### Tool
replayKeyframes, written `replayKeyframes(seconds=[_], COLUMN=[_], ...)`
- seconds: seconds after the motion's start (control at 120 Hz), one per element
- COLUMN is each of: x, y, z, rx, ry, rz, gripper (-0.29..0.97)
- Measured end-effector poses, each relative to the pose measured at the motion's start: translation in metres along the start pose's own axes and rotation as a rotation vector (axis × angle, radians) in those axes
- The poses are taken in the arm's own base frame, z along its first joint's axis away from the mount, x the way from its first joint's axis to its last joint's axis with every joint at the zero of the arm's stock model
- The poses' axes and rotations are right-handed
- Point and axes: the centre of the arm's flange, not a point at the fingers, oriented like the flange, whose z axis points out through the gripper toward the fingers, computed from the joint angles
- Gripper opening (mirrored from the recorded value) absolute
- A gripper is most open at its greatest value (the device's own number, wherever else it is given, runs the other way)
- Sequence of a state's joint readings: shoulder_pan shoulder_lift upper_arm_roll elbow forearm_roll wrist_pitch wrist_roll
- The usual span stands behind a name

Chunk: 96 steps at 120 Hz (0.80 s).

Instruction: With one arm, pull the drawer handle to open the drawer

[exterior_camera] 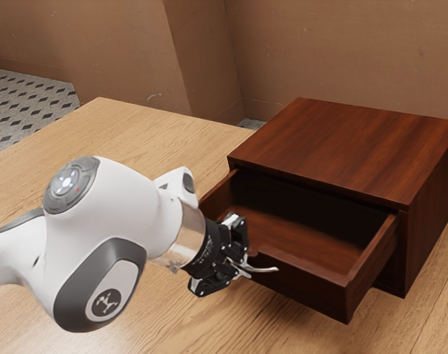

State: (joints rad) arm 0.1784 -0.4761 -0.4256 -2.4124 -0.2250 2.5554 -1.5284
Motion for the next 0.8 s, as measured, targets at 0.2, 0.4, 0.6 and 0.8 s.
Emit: replayKeyframes(seconds=[0.2,0.4,0.6,0.8], x=[-0.003,-0.006,-0.006,-0.053], y=[-0.011,-0.018,-0.022,0.090], z=[-0.010,-0.021,-0.039,-0.129], rx=[-0.012,-0.030,-0.060,-0.096], ry=[0.016,0.029,0.048,-0.036], rz=[0.010,0.022,0.028,0.070], gripper=[-0.11,-0.02,0.16,0.43])
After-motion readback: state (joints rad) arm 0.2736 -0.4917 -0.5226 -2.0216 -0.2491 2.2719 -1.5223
